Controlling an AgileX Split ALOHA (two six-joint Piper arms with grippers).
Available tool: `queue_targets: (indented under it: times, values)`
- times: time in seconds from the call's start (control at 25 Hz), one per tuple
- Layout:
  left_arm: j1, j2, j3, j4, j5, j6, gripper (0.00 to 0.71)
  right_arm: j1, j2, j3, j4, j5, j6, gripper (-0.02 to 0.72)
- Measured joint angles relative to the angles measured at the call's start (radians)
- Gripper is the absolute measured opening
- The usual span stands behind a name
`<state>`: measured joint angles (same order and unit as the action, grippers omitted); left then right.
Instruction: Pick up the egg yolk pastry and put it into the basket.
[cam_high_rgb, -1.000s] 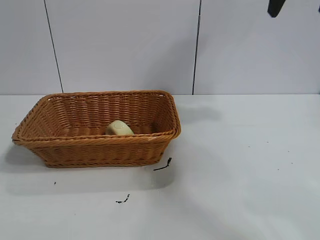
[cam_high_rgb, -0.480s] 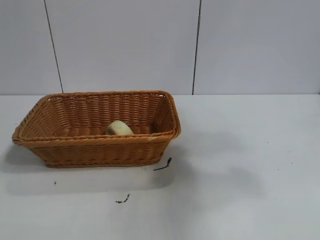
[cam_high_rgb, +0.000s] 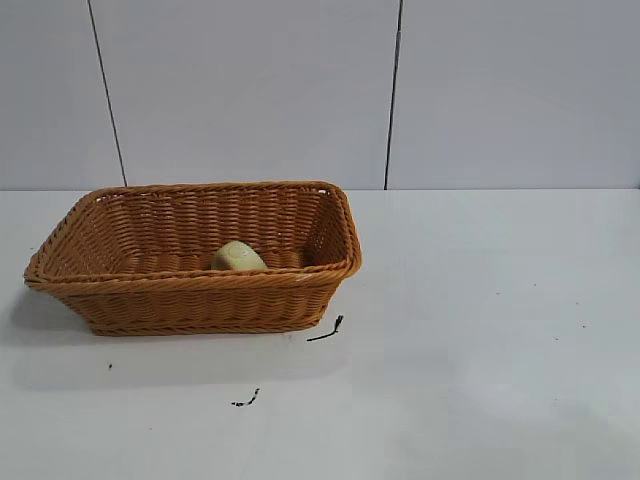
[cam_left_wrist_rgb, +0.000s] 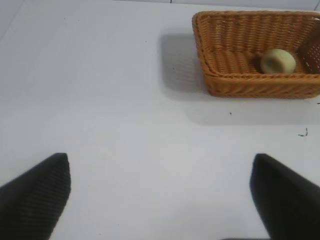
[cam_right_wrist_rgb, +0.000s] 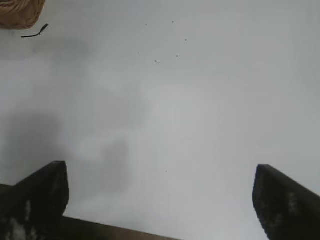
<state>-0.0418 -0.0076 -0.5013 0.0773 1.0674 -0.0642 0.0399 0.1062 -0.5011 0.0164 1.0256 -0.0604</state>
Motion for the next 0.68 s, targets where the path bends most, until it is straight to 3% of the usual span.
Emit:
queue_targets:
  times: [0.68]
  values:
    - [0.0,0.0,0.0,0.0,0.0,0.0,0.696,0.0,-0.111,0.0,0.004,0.0,0.0,0.693]
